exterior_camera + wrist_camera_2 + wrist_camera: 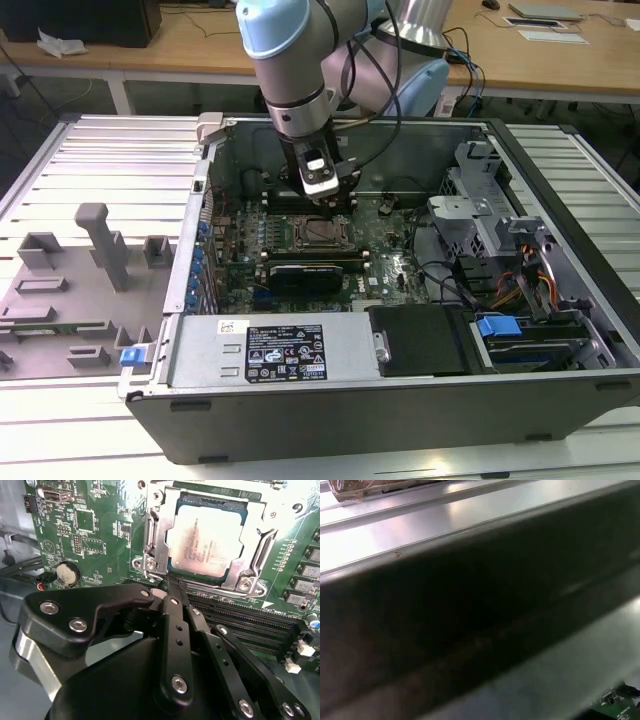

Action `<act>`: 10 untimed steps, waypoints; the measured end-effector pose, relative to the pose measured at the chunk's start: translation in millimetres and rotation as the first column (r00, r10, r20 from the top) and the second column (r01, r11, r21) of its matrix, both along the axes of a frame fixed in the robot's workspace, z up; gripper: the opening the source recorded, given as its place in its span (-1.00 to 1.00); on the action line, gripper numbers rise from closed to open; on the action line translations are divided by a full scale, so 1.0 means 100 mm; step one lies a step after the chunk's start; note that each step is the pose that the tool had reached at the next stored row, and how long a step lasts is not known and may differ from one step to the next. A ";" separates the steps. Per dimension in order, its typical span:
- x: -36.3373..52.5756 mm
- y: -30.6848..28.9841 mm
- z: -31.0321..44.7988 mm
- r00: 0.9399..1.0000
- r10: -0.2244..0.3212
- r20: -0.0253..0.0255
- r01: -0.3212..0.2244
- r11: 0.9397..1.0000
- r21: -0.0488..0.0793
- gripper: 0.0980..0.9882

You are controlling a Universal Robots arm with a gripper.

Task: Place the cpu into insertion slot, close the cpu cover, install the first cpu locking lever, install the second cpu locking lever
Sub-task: 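Install the first cpu locking lever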

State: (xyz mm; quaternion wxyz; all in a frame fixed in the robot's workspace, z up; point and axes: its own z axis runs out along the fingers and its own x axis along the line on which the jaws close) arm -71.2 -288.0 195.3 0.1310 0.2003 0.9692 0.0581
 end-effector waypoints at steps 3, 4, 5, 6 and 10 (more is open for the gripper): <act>0.000 -0.004 0.014 1.000 0.001 0.000 -0.001 1.000 0.017 -0.98; 0.000 -0.005 0.020 1.000 0.001 0.000 -0.001 1.000 0.020 -0.98; 0.000 -0.006 0.033 1.000 0.001 0.000 -0.001 1.000 0.025 -0.98; -0.001 -0.006 0.043 1.000 0.001 0.000 -0.001 1.000 0.026 -0.98; 0.000 -0.009 0.110 1.000 0.001 0.000 -0.001 1.000 0.026 -0.98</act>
